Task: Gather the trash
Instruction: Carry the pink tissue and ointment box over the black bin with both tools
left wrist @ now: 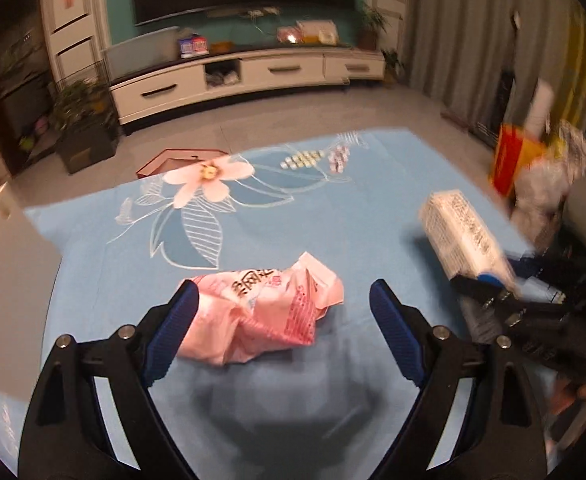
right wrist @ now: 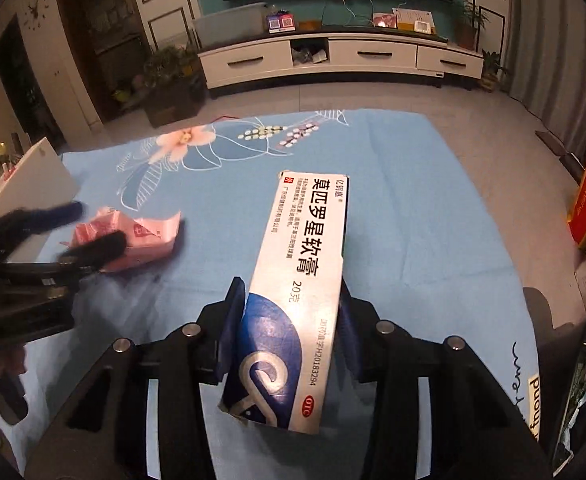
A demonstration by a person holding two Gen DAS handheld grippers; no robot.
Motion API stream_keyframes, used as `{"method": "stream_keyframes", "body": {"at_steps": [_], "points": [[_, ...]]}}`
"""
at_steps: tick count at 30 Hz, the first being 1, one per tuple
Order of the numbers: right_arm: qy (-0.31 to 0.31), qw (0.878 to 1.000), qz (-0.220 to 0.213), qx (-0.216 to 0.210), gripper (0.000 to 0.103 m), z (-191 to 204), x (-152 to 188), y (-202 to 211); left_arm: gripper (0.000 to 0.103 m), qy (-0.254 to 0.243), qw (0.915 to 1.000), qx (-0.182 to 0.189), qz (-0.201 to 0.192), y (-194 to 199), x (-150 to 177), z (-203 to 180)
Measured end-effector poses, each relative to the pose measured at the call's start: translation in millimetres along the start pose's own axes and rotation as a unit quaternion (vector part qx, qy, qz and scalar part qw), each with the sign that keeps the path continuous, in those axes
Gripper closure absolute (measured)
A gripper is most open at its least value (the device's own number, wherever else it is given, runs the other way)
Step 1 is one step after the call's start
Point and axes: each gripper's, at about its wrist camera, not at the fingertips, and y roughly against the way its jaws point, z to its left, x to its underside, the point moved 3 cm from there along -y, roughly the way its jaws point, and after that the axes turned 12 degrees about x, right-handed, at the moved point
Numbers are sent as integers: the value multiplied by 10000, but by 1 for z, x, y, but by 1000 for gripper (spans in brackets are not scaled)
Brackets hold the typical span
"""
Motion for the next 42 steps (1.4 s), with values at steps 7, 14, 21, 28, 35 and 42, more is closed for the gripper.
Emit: {"method": "stream_keyframes", "body": {"at_steps": [7, 14, 21, 28, 35, 42], "points": [[-102, 9998, -56, -164, 59, -9, 9, 14, 71, 211, 9996, 16, 210, -13, 11, 7], [-317, 9990, -168, -250, 59, -38, 31, 55, 74, 520, 9975, 483, -73, 21, 25, -29], [-718, 9970, -297, -35, 59, -99, 60, 100, 73, 280, 9955, 872, -230, 51, 32, -112], [-1352, 9887, -396, 505, 59, -184, 95, 134, 72, -191, 9914, 1279, -192, 50, 30, -203], [-1913, 9758, -136, 1051, 59, -264, 130, 133, 72, -578, 9840, 1685, -66, 27, 17, -291], [-2216, 9679, 106, 1184, 59, -306, 154, 118, 71, -517, 9730, 2239, 224, -20, 5, -352]]}}
